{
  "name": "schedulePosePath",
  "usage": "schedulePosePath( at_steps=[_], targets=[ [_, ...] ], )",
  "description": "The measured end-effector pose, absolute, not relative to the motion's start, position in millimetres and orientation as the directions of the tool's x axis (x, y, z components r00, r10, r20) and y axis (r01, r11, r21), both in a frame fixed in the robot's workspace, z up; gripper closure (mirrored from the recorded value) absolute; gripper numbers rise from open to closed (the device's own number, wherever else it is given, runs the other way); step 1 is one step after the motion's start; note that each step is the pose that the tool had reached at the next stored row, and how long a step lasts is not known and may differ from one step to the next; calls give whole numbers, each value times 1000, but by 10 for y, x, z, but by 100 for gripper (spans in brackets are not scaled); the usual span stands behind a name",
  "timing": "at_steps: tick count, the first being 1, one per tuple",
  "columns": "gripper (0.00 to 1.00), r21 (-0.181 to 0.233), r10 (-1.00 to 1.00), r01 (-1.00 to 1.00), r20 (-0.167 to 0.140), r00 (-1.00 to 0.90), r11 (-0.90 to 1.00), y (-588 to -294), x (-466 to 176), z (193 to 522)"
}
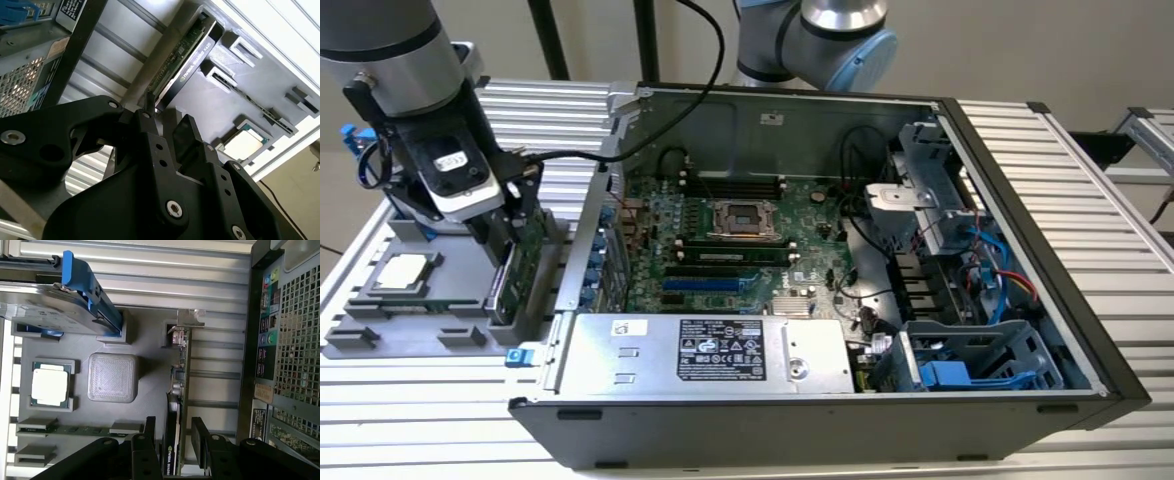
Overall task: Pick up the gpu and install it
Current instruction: 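Pick up the gpu and move the gpu toward the slot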
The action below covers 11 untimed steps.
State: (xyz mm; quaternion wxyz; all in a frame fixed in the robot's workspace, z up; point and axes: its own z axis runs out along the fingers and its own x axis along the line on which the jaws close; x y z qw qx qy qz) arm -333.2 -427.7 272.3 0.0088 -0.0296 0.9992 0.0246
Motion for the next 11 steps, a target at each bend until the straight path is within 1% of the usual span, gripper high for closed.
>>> schedulePosePath(
  at_steps=[11],
  targets=[
    [0,49,-23,-24,-19,-1000,999,-4289,-3332,2667]
  ],
)
